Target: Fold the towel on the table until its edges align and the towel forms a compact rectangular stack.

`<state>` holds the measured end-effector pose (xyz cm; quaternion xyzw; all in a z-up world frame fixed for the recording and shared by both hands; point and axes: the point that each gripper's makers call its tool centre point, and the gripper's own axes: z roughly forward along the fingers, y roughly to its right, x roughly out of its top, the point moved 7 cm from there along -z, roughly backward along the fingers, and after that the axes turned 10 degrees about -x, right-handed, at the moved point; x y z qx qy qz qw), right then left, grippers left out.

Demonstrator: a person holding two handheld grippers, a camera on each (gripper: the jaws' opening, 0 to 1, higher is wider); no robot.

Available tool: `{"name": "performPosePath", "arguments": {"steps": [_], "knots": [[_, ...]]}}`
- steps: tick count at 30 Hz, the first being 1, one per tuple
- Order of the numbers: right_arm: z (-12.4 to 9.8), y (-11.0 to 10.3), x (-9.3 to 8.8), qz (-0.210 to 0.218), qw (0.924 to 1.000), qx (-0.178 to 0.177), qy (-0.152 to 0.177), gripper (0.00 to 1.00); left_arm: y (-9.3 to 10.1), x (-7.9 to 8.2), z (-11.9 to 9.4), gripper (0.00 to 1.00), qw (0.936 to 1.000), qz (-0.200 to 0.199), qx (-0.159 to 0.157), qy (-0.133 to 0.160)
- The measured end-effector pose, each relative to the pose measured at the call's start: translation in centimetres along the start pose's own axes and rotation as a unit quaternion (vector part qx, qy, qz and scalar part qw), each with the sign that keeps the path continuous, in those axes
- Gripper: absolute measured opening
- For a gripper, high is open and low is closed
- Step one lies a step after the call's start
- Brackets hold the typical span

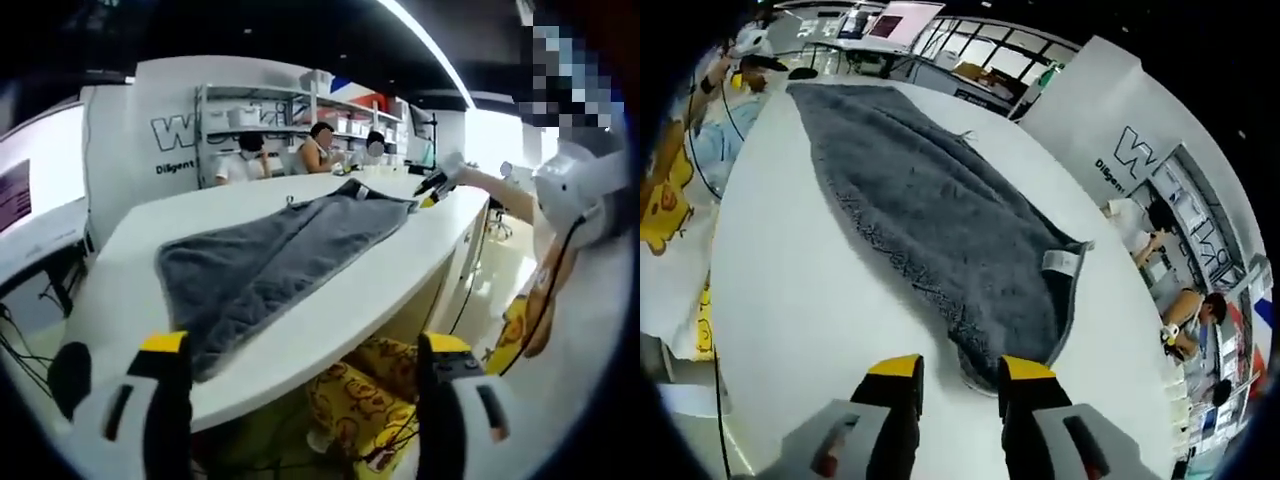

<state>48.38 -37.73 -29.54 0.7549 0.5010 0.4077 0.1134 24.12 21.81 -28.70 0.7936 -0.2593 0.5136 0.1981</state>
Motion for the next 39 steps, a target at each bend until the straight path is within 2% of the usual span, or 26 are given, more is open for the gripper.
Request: {"name": "performPosePath", "arguments": {"steps": [3,7,11,15,22,29,34,39], "knots": [[0.5,0.1,-0.2,-0.008,0.9999,0.007,-0.013,0.22,0.3,-0.1,0.2,0.98,1.0,-0.001,-0.001,-0.001],[0.9,-0.3,-0.6,-0.042,0.9982,0.015,-0.04,0.15,0.2,-0.2,0.2,0.98,1.0,-0.004,-0.002,-0.003],[1.2,-0.5,-0.9,-0.056,0.9973,0.013,-0.046,0.05,0.0,-0.2,0.1,0.98,1.0,-0.005,-0.006,-0.003],[0.9,-0.4,-1.0,-0.062,0.9972,0.008,-0.04,0.03,-0.2,-0.2,0.2,0.97,0.9999,-0.006,-0.01,-0.003],[-3.4,1.9,-0.3,-0.034,0.9988,-0.034,0.012,0.03,-0.3,0.0,0.5,0.97,0.9998,-0.004,-0.017,-0.006],[-7.1,2.1,-0.8,-0.016,0.9983,-0.038,0.042,0.03,-0.5,0.2,0.9,0.97,0.9997,-0.001,-0.021,-0.008],[-9.2,1.7,-2.4,0.003,0.9977,-0.036,0.057,0.03,-0.5,0.4,1.0,0.97,0.9997,0.002,-0.025,-0.009],[-10.3,0.4,-5.1,0.012,0.998,-0.02,0.059,0.03,-0.5,0.4,0.9,0.97,0.9996,0.003,-0.025,-0.011]]}}
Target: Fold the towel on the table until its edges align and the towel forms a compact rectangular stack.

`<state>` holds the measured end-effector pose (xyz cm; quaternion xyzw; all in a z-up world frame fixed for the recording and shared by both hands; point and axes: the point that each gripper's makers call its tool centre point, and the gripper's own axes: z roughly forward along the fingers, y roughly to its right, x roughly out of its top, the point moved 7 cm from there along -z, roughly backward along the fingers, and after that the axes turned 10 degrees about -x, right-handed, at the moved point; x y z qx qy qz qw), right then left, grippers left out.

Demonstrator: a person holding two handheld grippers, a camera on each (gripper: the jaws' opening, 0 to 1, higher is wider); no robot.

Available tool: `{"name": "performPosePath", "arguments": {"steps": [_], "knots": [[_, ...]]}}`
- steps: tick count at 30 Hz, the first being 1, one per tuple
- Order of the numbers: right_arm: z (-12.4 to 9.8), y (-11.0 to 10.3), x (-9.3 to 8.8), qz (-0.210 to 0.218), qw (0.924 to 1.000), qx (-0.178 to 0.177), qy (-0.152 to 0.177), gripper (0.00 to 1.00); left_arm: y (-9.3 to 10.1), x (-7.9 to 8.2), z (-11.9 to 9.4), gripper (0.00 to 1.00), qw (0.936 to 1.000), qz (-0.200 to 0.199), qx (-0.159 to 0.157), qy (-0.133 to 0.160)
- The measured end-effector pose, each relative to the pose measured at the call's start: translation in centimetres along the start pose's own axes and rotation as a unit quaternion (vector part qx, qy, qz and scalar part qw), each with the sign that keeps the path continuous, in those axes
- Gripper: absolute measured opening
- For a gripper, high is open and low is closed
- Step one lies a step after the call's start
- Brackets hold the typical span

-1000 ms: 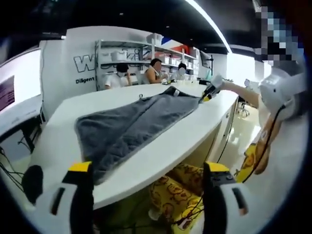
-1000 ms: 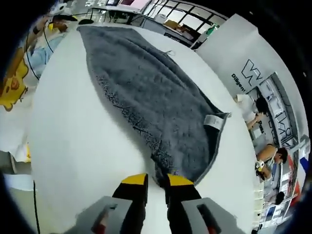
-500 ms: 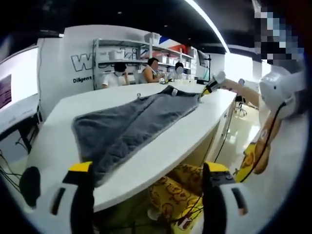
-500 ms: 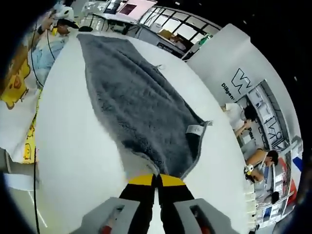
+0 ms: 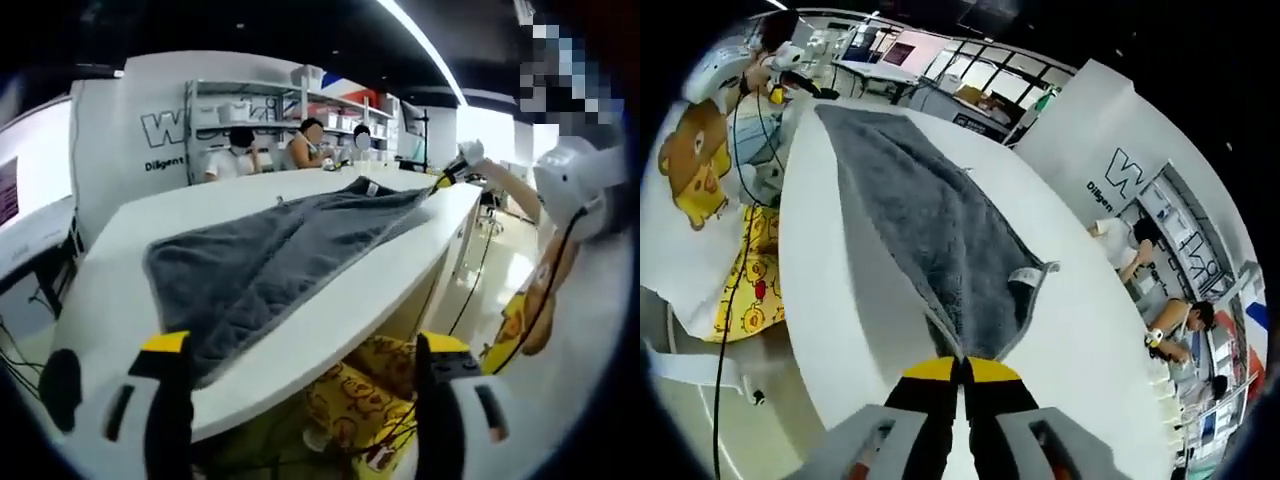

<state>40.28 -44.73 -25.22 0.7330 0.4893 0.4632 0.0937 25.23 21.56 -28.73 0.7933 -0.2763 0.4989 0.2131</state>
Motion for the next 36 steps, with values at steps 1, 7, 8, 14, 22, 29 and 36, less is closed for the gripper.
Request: {"name": "performPosePath", "arguments": {"steps": [1,7,8,14,22,29,36], "knots": [[-0.2,-0.2,-0.6,0.007,1.0,-0.001,-0.003,0.03,0.0,0.0,0.0,0.97,1.0,-0.001,0.0,0.0],[-0.7,-1.8,-3.8,0.036,0.9993,0.002,-0.012,0.03,-0.1,0.0,-0.2,0.97,1.0,0.0,0.002,0.0],[-0.8,-2.1,-4.1,0.041,0.9991,0.003,-0.013,0.03,-0.1,0.0,-0.2,0.97,1.0,0.001,0.001,-0.001],[-1.3,-3.9,-5.1,0.047,0.9986,0.015,-0.017,0.03,0.2,0.1,0.0,0.97,1.0,0.002,0.0,-0.003],[-1.2,-4.9,-5.7,0.055,0.998,0.021,-0.022,0.03,0.2,0.0,0.0,0.96,1.0,0.003,-0.001,-0.001],[-0.7,-5.5,-6.3,0.067,0.9968,0.022,-0.038,0.05,0.3,-0.2,0.1,0.96,1.0,0.005,-0.004,-0.002],[-3.1,-5.8,-7.2,0.126,0.9914,-0.024,-0.026,0.27,0.5,-0.3,0.4,0.96,0.9999,0.007,-0.01,-0.003]]}}
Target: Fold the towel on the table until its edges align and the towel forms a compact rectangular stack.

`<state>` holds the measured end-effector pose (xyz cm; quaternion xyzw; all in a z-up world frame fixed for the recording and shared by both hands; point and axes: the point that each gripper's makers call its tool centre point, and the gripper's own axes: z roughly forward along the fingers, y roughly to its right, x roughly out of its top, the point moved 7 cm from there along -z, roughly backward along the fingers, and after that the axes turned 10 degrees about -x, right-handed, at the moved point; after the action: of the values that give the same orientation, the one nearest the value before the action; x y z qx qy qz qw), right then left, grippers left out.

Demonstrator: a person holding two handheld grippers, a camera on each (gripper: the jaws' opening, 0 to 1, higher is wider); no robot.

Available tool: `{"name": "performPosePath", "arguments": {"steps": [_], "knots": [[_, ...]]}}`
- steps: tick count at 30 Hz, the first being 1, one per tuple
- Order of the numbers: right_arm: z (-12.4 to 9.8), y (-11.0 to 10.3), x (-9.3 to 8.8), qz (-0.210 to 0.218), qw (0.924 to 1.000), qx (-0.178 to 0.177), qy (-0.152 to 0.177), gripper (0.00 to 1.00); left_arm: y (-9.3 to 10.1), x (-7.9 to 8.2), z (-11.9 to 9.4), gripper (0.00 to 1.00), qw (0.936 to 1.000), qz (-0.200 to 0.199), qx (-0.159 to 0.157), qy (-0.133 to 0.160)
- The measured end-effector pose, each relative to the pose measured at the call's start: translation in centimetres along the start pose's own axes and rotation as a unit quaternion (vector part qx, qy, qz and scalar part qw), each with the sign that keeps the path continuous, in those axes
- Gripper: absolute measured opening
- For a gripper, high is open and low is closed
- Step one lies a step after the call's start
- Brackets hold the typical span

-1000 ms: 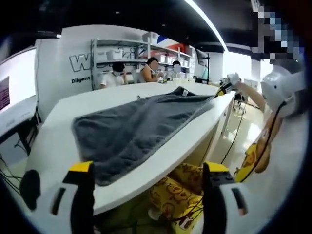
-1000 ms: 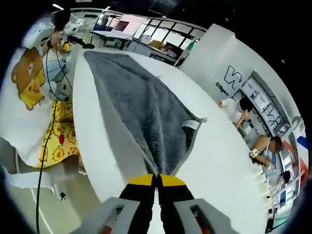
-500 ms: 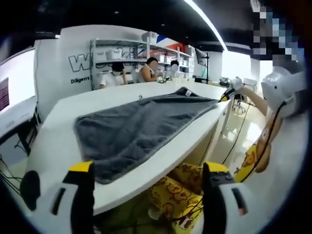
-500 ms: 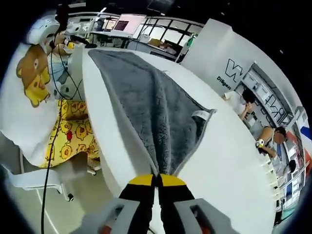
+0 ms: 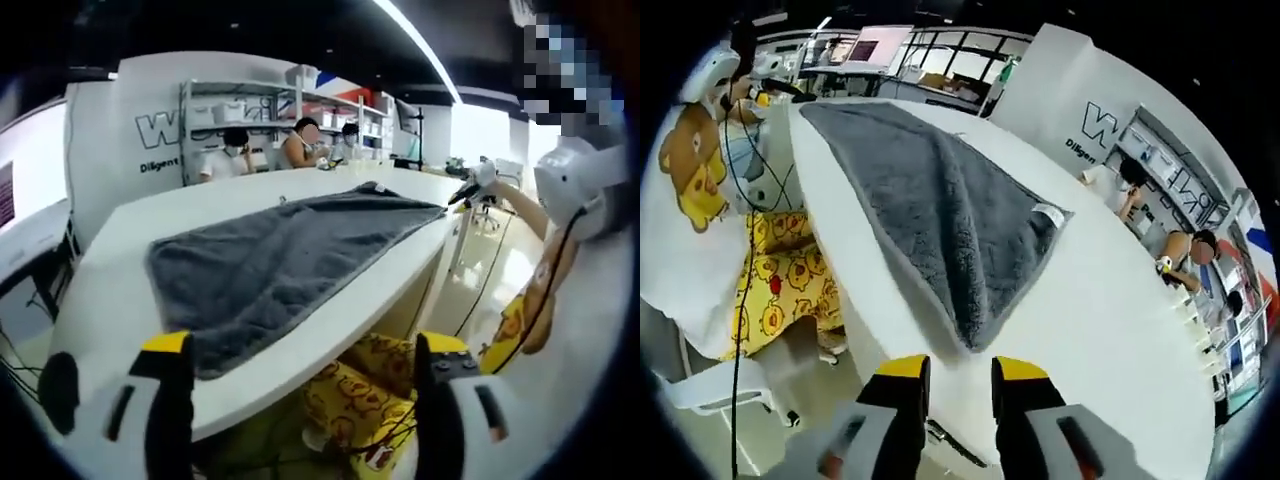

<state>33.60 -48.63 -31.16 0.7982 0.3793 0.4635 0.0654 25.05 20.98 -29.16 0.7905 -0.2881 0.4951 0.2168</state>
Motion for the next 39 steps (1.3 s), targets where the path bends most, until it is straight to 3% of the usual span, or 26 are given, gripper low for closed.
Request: {"name": "performPosePath", "arguments": {"steps": [8,12,16,19,24,28,30,39], "knots": [[-3.1,-3.8,1.5,0.071,0.993,-0.016,0.093,0.4,-0.4,0.0,0.1,0.97,1.0,-0.003,0.0,0.001],[-3.2,-6.6,2.5,0.132,0.9864,-0.023,0.096,0.5,-0.2,-0.3,0.1,0.97,1.0,-0.004,-0.002,-0.005],[-3.3,-8.9,3.4,0.14,0.9861,-0.035,0.083,0.73,-0.2,-0.4,-0.2,0.97,1.0,-0.005,0.002,-0.007],[-3.5,-10.5,4.3,0.143,0.9856,-0.04,0.08,0.82,-0.2,-0.5,-0.3,0.97,0.9999,-0.008,0.003,-0.007],[-4.2,-11.9,6.0,0.206,0.9714,-0.056,0.104,1.0,-0.1,-1.0,-0.4,0.98,0.9999,-0.013,-0.001,-0.009],[-4.5,-12.7,6.3,0.217,0.9703,-0.053,0.093,0.99,-0.1,-1.3,-0.6,0.98,0.9998,-0.015,-0.003,-0.012],[-4.3,-13.1,6.4,0.239,0.9663,-0.055,0.08,0.99,-0.1,-1.4,-0.8,0.98,0.9998,-0.017,-0.001,-0.011],[-4.5,-13.7,7.3,0.21,0.9752,-0.051,0.048,0.99,-0.8,-1.5,-1.2,0.98,0.9995,-0.019,0.008,-0.025]]}}
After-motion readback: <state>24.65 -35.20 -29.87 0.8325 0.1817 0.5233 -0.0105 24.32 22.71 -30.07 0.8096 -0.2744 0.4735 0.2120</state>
